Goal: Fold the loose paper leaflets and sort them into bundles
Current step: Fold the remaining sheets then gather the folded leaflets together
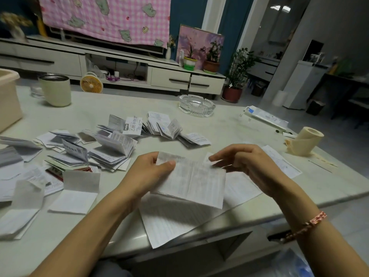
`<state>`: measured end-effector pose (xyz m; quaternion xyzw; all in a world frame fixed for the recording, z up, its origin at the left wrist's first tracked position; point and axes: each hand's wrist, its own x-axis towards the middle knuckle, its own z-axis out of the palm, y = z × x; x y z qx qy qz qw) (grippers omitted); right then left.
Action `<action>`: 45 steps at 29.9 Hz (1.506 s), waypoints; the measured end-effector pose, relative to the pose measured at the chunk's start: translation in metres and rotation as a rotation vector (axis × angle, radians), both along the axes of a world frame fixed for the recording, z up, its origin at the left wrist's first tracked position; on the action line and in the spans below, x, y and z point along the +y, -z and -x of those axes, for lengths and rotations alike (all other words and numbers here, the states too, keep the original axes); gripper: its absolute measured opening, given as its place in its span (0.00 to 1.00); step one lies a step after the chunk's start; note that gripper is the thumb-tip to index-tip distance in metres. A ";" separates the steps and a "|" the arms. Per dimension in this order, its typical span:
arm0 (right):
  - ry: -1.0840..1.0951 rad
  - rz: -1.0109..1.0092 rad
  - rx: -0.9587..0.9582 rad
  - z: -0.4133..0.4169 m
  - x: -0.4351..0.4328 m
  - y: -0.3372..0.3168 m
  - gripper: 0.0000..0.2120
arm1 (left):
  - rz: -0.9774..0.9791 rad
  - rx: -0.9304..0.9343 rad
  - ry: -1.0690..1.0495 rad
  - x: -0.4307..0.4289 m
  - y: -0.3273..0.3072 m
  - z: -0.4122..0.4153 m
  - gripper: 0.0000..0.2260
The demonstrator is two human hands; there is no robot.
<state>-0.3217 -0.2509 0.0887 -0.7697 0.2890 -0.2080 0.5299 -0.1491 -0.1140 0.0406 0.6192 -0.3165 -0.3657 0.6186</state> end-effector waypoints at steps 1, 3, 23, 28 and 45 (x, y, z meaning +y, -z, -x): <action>0.003 -0.001 0.008 -0.001 0.002 -0.001 0.18 | 0.004 -0.042 0.023 0.000 0.000 0.002 0.04; -0.044 0.074 0.095 -0.007 0.012 0.000 0.10 | 0.002 -0.109 0.080 -0.001 0.000 0.007 0.03; -0.263 0.127 0.343 0.007 0.011 0.011 0.18 | 0.220 -0.514 -0.059 -0.004 -0.006 -0.002 0.09; -0.310 0.114 0.356 -0.005 0.023 0.020 0.15 | 0.222 -0.485 -0.026 -0.004 -0.007 0.008 0.04; 0.021 -0.300 -0.184 -0.023 0.026 0.024 0.15 | -0.025 0.137 0.064 -0.006 -0.003 0.022 0.09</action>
